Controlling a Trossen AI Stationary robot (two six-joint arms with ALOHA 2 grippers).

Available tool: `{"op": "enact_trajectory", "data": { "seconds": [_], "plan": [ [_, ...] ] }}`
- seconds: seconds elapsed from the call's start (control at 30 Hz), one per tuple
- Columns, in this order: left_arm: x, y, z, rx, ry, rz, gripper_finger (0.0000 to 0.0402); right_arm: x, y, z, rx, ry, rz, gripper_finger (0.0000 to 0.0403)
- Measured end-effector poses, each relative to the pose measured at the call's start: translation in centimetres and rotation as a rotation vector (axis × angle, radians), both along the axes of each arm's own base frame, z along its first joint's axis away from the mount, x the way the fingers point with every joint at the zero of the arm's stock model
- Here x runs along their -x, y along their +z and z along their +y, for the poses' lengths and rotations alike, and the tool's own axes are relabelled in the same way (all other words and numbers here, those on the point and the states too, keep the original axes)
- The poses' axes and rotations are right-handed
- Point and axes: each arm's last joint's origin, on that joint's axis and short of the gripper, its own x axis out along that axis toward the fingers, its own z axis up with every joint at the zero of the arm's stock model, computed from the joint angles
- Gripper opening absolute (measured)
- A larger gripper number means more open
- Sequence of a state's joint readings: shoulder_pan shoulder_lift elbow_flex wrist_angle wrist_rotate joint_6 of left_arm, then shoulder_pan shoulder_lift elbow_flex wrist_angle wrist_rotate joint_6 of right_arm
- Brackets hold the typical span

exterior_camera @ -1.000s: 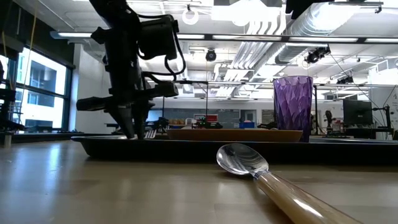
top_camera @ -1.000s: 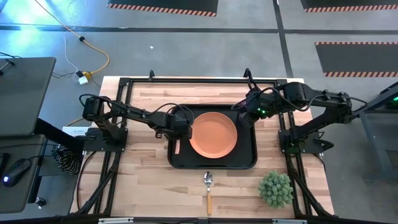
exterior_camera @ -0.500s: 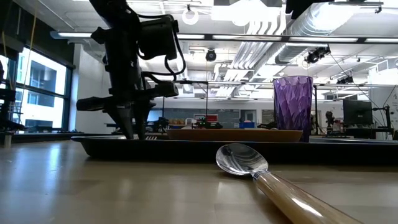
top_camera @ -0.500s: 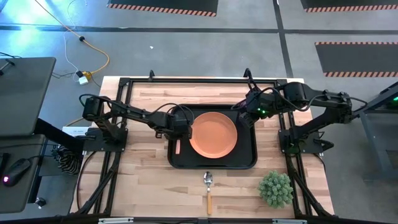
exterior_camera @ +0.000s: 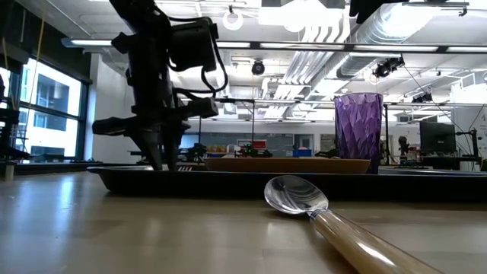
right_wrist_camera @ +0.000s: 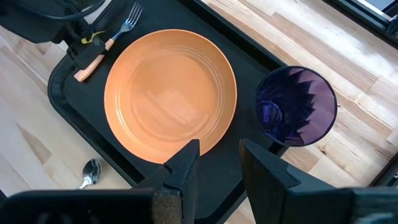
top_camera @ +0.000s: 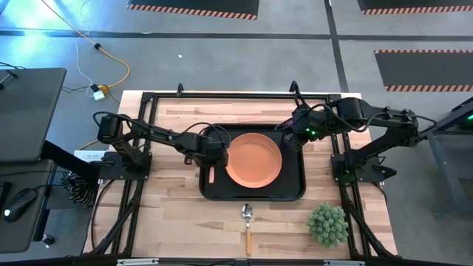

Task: Pick and place plate/cup/fork/spoon on tray
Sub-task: Put the yellow spoon on the black tray between the orange fork and orange plate

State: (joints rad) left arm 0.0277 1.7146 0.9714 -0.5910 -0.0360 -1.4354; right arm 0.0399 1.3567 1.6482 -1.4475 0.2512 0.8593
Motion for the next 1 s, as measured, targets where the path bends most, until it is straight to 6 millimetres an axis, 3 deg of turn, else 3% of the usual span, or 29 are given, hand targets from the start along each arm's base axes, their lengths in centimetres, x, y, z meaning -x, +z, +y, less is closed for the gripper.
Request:
{"op": "enact_trajectory", "data": {
  "seconds": [0.33, 0.63, 1.0],
  "plan": [
    [1.2, 1.6, 0.2, -0.032, 0.013, 0.028, 0.0076, 0.0, 0.0, 0.0, 0.003, 0.007, 0.002, 0.0106],
    [2.0, 4.7, 0.2, -0.073, 0.022, -0.095, 0.0076, 0.0, 0.0, 0.0, 0.004, 0.012, 0.003, 0.0106],
    [3.1, 9.2, -1.6, -0.123, -0.089, -0.338, 0.0076, 0.0, 0.0, 0.6, -0.063, 0.007, -0.006, 0.0106]
  ]
}}
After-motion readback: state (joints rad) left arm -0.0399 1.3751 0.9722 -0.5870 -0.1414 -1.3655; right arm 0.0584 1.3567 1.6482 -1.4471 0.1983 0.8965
